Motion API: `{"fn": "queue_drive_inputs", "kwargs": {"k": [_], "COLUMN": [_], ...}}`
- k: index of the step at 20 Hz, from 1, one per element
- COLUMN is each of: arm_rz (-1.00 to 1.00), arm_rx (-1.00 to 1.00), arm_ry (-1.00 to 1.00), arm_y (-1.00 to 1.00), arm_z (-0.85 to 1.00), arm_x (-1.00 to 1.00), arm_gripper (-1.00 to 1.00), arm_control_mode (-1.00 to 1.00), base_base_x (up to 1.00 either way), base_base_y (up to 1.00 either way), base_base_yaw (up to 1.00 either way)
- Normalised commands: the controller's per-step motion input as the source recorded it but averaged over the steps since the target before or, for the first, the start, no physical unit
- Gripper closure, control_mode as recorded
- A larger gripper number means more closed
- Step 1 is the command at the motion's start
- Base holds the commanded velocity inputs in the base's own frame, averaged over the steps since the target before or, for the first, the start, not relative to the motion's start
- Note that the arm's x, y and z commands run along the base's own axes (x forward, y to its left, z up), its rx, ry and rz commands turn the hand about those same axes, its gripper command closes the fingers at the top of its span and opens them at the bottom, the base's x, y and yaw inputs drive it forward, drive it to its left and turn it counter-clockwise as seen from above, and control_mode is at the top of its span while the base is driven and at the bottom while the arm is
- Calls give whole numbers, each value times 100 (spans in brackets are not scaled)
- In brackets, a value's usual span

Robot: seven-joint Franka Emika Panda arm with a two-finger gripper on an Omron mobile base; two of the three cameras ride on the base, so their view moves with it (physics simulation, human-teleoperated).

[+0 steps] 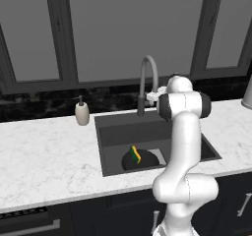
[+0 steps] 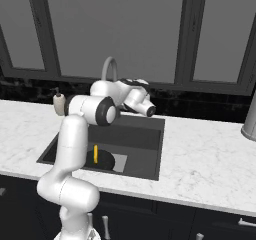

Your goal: Pick the pan and sponge and place them into the sink. Then turn on the water.

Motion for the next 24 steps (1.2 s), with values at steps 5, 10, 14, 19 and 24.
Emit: {"fn": "queue_drive_inputs", "kwargs": {"k": [5,10,14,19,24], "arm_rz": [-7,-8,-6,-1,-1], "arm_rx": [0,1,8,16,14], "arm_ry": [0,0,0,0,0], "arm_y": [0,-23,-60,-82,-83], "arm_z": [-36,-14,-12,-20,-34], "arm_x": [49,42,33,34,32], "arm_gripper": [100,100,100,100,100], "arm_control_mode": [-100,-100,-100,-100,-100], "base_base_x": [0,0,0,0,0], "base_base_y": [0,0,0,0,0], "base_base_yaw": [0,0,0,0,0]}}
